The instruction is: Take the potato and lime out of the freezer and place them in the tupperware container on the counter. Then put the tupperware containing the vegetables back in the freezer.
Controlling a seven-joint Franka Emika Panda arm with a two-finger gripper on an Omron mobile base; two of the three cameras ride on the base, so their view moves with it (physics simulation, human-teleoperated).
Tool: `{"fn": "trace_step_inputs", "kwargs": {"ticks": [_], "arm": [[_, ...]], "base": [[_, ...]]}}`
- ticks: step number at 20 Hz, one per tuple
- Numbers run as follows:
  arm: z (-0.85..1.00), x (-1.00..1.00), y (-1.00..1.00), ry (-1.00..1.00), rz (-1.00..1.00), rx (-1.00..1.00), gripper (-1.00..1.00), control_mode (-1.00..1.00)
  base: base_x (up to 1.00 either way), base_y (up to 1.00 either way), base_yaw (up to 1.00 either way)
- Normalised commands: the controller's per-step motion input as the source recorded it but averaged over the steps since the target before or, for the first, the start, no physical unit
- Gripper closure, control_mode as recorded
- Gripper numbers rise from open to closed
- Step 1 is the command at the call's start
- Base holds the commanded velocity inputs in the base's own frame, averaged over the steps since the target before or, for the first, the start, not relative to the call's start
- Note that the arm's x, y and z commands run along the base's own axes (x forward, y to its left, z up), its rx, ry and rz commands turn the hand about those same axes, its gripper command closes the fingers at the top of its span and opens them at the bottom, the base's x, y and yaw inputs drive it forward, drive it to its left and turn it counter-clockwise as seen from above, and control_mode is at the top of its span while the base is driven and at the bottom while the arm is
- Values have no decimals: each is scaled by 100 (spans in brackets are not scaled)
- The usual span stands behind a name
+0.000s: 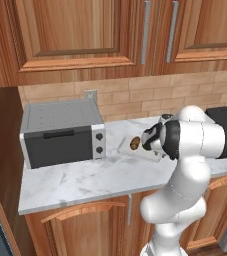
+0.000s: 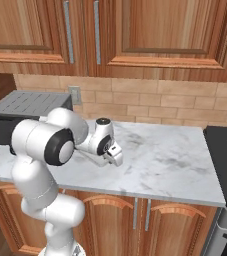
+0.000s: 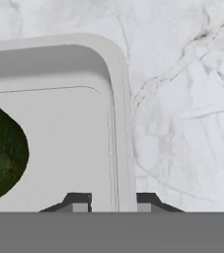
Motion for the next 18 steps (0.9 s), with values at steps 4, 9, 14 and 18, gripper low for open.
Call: {"fn": "trace_step_inputs", "kwargs": {"ticks": [4,9,14,18], "arm": [[20,-52,0,-6,0,0,100,-100],[85,-59,0,-12,0,2,100,-100],[100,-48,0,-11,0,1,100,-100],[100,-57,0,-6,1,0,100,-100]], "base": [[0,0,0],[0,0,0],[0,0,0],[0,0,0]]}}
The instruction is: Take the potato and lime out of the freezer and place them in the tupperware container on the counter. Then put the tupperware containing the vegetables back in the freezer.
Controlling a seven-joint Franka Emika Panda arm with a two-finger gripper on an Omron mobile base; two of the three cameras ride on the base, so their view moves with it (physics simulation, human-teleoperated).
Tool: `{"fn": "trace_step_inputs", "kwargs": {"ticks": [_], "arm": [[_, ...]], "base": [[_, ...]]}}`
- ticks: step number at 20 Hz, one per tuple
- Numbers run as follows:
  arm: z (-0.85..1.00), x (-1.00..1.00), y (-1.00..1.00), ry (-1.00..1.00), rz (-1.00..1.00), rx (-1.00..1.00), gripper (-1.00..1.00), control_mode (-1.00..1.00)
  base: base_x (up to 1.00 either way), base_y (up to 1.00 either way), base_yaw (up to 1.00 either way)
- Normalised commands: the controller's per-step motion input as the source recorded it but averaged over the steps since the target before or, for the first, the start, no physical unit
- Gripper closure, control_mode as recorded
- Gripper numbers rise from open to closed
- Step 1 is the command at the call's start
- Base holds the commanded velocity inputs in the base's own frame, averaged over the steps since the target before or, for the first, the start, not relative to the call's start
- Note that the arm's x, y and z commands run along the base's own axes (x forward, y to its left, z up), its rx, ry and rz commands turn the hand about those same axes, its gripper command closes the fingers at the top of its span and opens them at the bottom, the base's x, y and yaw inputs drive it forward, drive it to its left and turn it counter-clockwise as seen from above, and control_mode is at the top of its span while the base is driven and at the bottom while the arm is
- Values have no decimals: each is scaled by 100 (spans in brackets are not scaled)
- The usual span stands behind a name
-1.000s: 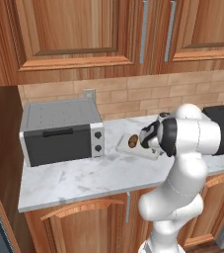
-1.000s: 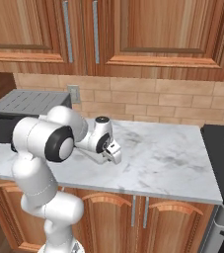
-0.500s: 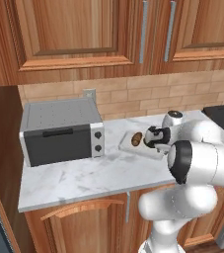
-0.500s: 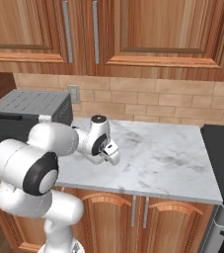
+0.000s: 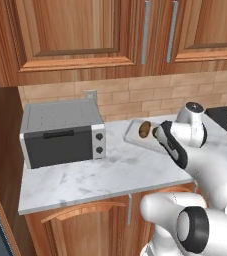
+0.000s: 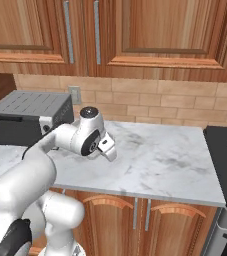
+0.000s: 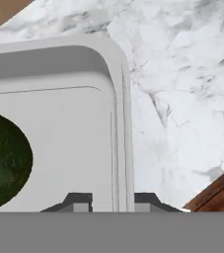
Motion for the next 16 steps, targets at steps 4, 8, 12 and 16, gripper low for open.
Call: {"fn": "trace_step_inputs", "kwargs": {"ticks": [4,8,12,16], "arm": [[100,-67,0,0,3,-1,100,-100],[100,-72,0,0,6,-4,100,-100],[100,-53,2,0,11,-8,100,-100],[94,-51,6,0,13,-11,100,-100]], "base": [[0,0,0],[0,0,0],[0,0,0],[0,0,0]]}}
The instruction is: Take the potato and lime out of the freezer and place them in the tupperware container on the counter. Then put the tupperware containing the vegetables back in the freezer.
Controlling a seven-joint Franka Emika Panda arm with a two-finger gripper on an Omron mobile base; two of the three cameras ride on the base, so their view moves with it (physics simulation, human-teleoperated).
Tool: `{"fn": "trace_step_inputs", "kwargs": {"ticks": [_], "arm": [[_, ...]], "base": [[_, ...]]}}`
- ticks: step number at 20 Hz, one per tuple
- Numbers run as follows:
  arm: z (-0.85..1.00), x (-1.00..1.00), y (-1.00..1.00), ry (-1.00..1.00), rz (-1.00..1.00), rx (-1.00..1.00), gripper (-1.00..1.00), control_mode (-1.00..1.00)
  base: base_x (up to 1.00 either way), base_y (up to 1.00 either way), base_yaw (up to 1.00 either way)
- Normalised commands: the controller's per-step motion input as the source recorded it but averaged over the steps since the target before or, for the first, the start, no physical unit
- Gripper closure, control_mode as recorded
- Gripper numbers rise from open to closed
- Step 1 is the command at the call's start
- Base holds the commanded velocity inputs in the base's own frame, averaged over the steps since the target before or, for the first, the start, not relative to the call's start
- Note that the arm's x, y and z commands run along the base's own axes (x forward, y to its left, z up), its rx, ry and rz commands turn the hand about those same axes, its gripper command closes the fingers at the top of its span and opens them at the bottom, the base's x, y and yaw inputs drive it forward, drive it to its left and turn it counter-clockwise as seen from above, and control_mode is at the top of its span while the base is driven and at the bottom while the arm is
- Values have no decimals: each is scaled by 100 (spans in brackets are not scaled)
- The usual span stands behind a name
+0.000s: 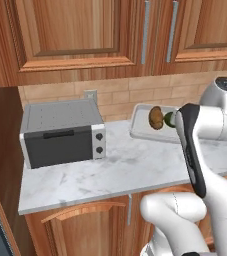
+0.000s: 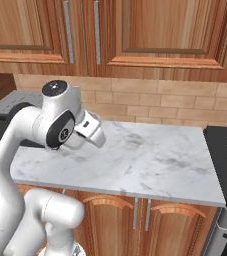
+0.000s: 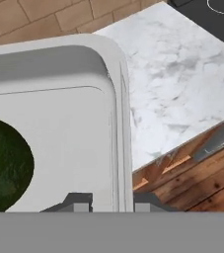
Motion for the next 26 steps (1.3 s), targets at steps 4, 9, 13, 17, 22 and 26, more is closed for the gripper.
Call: {"fn": "trace_step_inputs", "kwargs": {"ticks": [4,9,13,17,22,26], "arm": [[73,-74,0,-2,9,-4,100,-100],[44,-80,1,0,7,0,100,-100],[22,-63,-36,0,0,1,100,-100],[1,-47,-79,0,-6,2,100,-100],[0,-55,-71,1,-18,4,100,-100],[0,-93,-52,0,-23,3,100,-100]], "base": [[0,0,0],[0,0,0],[0,0,0],[0,0,0],[0,0,0],[0,0,0]]}}
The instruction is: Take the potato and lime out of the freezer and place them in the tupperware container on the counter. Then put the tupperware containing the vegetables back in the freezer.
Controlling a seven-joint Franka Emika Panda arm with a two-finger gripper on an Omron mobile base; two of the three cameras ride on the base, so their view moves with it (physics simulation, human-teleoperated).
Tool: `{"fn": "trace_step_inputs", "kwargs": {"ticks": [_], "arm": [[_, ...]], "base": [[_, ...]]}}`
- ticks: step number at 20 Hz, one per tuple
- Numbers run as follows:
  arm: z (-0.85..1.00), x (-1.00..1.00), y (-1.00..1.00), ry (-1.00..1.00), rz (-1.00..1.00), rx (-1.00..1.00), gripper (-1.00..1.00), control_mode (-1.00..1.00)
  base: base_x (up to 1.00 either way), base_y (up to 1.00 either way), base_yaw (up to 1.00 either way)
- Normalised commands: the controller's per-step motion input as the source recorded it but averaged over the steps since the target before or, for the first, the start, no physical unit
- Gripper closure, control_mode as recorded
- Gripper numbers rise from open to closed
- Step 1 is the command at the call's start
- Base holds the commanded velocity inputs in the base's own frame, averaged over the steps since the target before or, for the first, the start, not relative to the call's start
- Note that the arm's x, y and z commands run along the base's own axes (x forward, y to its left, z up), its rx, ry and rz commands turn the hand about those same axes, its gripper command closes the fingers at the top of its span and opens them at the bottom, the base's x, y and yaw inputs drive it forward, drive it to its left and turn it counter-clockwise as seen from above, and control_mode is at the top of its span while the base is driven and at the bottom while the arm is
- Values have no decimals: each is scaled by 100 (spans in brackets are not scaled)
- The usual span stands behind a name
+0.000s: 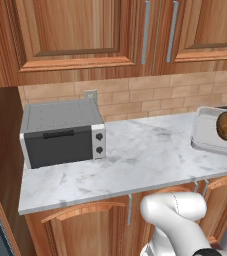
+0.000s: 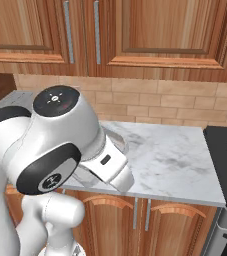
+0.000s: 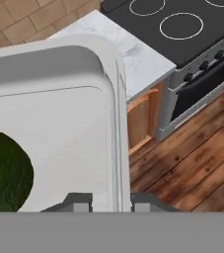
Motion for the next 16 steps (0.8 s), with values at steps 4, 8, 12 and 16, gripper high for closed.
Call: {"fn": "trace_step_inputs", "kwargs": {"ticks": [4,8,12,16], "arm": [[0,-100,-25,0,-16,2,100,-100],[0,-90,-2,0,-3,0,100,-100],[0,-38,16,0,-1,-2,100,-100],[0,0,0,0,0,0,100,100]], "base": [[0,0,0],[0,0,0],[0,0,0],[-23,41,0]]}}
